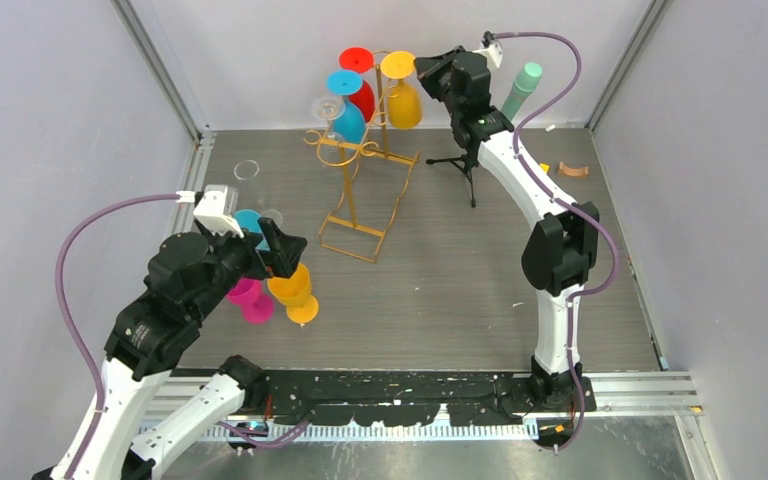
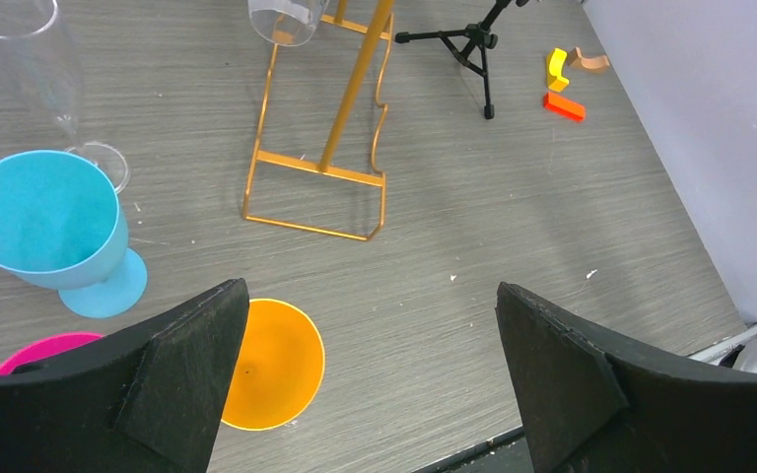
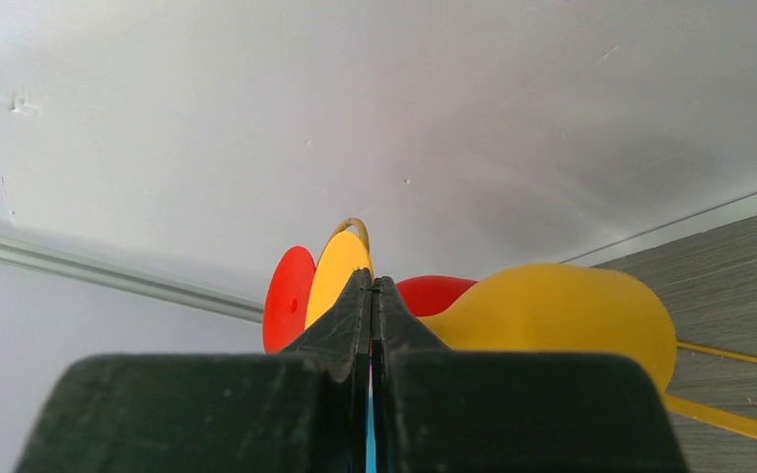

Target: Take the wine glass off the wine glass rack

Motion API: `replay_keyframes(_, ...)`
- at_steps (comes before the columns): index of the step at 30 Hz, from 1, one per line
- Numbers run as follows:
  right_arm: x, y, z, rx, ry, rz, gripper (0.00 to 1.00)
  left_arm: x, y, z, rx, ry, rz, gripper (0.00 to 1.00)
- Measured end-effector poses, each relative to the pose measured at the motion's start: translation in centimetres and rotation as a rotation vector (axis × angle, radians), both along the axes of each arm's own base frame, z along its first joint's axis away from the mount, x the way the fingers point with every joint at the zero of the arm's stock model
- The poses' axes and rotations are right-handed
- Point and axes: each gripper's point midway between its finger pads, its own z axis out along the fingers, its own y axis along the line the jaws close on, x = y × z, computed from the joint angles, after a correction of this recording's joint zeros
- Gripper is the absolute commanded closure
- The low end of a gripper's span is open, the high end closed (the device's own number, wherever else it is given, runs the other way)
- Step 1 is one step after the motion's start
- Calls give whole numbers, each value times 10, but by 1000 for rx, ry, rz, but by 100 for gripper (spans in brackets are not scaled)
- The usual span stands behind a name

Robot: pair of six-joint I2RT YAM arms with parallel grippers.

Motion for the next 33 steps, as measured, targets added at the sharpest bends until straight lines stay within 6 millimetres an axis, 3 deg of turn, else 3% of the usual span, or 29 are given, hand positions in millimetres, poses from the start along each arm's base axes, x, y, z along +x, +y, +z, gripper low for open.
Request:
replay_keyframes(18, -18, -27, 31, 49, -44, -100, 100, 1, 3, -1, 9, 2, 18, 0)
replay_keyframes(26, -31, -37, 25, 60, -12, -129, 100, 1, 4, -1, 9, 2, 19, 0)
replay_keyframes(33, -62, -47, 20, 85, 18, -117, 100, 1, 3, -1, 0, 5, 22, 0)
